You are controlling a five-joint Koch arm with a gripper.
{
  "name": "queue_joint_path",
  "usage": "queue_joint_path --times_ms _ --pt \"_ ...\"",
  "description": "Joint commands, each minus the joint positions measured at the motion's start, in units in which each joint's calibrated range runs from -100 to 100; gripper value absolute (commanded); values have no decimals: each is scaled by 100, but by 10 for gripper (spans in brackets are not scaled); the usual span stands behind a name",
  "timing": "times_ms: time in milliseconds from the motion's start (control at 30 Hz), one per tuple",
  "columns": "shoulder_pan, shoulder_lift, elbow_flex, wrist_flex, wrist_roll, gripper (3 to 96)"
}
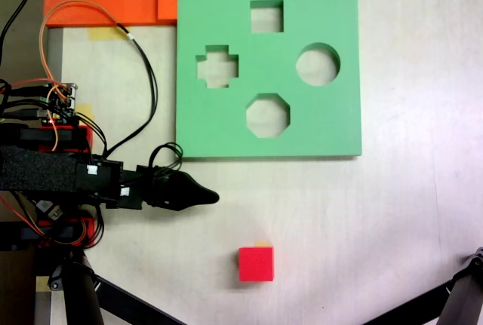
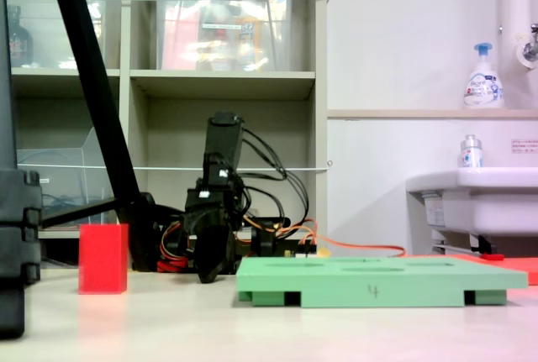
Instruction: Put the square block into the corresponding hole
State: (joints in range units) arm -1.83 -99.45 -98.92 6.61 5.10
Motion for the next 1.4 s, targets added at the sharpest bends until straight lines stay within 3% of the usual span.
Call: queue_joint_path --times_ms 33,767,833,933,1100,1167,1267,1400 --pt "0 -55 -108 -617 -20 497" --pt "20 -55 -108 -589 0 490" --pt "-20 -55 -108 -579 332 489" --pt "-195 -55 -108 -675 1641 497" --pt "-464 -55 -108 -810 2120 490" --pt "-469 -55 -58 -2120 2462 486" --pt "-459 -55 1976 -5162 2989 477" --pt "-425 -55 4508 -7541 3272 466"
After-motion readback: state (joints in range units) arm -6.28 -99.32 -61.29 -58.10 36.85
